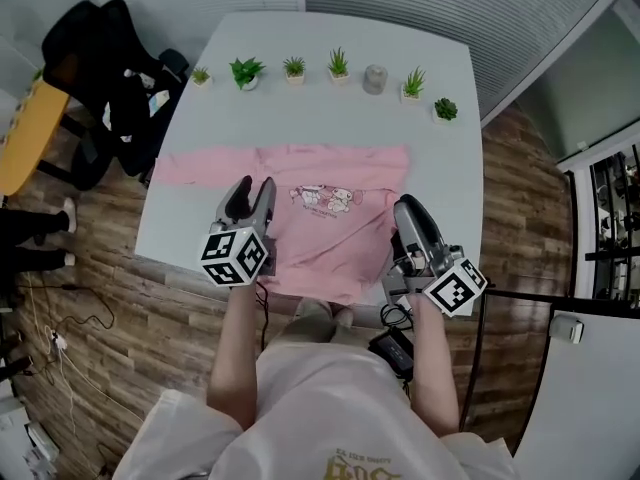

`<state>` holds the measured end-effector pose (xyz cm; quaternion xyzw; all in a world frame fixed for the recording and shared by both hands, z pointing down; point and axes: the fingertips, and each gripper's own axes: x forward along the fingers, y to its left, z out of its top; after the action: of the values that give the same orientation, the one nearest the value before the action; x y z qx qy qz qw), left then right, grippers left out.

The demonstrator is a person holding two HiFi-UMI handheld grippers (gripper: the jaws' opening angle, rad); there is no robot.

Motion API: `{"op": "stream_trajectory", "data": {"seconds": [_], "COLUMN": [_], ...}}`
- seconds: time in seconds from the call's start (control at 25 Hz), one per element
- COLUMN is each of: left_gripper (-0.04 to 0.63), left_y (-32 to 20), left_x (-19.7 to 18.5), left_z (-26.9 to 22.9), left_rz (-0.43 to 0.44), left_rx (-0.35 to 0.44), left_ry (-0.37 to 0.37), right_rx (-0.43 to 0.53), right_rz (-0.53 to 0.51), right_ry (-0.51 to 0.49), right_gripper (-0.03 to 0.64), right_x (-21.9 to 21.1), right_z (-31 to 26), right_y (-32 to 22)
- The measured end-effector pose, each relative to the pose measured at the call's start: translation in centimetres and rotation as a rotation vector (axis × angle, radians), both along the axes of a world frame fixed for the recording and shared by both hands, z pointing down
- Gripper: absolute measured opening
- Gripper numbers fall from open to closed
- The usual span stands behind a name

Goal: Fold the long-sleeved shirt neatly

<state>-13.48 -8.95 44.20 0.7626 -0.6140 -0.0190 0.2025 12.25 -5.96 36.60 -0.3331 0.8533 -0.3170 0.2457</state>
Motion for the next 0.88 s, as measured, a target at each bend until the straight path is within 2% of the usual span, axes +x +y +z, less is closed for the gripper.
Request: {"op": "stream_trajectory", "data": {"seconds": [0.08, 0.32, 0.48, 0.76, 0.88], "left_gripper": [0.192, 0.193, 0.192, 0.186, 0.179], "left_y": [1.5, 5.4, 7.8, 11.0, 12.1], "left_x": [-0.1, -2.3, -4.6, -7.7, -9.5], "left_z": [-0.6, -0.8, -1.0, -0.2, -0.2], "left_rz": [-0.004, -0.046, -0.109, -0.185, -0.229], "left_rx": [0.013, -0.035, -0.044, -0.093, -0.089], "left_ry": [-0.012, -0.091, -0.085, -0.115, -0.096], "right_rx": [0.017, 0.059, 0.07, 0.059, 0.055], "right_rz": [-0.017, -0.045, -0.104, -0.186, -0.245], "right_ry": [0.023, 0.152, 0.211, 0.295, 0.337], "right_gripper": [0.126, 0.134, 0.153, 0.149, 0.153], "right_x": [-0.6, -2.7, -4.9, -8.3, -10.5], "right_z": [-0.1, -0.1, -0.2, 1.1, 1.9], "right_y": [1.5, 3.8, 5.1, 6.2, 6.8]}}
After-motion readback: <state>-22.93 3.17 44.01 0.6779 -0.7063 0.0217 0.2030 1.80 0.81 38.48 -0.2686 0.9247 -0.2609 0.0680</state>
